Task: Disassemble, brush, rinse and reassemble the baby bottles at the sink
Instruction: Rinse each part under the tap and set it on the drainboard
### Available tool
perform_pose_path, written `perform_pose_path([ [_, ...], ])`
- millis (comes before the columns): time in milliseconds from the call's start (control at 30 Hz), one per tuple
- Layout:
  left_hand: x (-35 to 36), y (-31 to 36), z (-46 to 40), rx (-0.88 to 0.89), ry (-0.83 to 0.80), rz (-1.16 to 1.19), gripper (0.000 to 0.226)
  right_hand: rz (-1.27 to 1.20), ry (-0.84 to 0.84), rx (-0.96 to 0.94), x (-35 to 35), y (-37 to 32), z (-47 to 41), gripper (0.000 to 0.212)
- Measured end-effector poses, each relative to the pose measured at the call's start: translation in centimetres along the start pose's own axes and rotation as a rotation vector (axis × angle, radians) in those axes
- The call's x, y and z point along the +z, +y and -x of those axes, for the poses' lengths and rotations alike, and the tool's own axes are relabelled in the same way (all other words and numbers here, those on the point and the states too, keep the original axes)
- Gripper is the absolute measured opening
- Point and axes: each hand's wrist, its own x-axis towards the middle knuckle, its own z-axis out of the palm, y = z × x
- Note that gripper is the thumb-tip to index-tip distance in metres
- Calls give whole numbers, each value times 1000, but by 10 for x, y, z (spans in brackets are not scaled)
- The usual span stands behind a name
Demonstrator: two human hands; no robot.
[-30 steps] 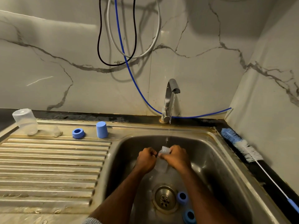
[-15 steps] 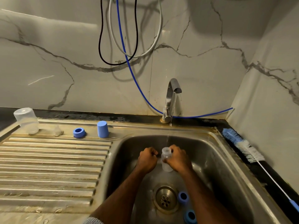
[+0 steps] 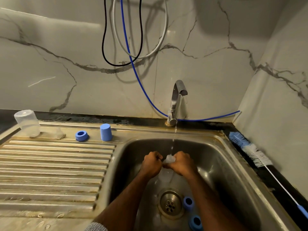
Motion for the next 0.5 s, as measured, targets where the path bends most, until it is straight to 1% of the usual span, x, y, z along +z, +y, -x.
perform_pose_path([
  [67,0,0,1,3,-3,-3,20,4,32,-13,-1,0,-1,42],
  [133,-1,0,1,5,-3,-9,21,-13,10,-34,-2,1,-1,38],
  [333,-1,1,1,-2,-12,-31,20,-44,130,-118,0,-1,4,46],
  [367,-1,1,1,-11,-6,-29,20,-52,109,-130,1,0,2,46],
  [433,-2,0,0,-26,5,-30,20,-48,5,-133,-2,1,3,39],
  [467,-2,0,1,-33,9,-29,21,-39,1,-123,-2,2,3,37],
  [500,-3,0,1,-42,8,-28,22,-33,50,-111,-1,4,3,38],
])
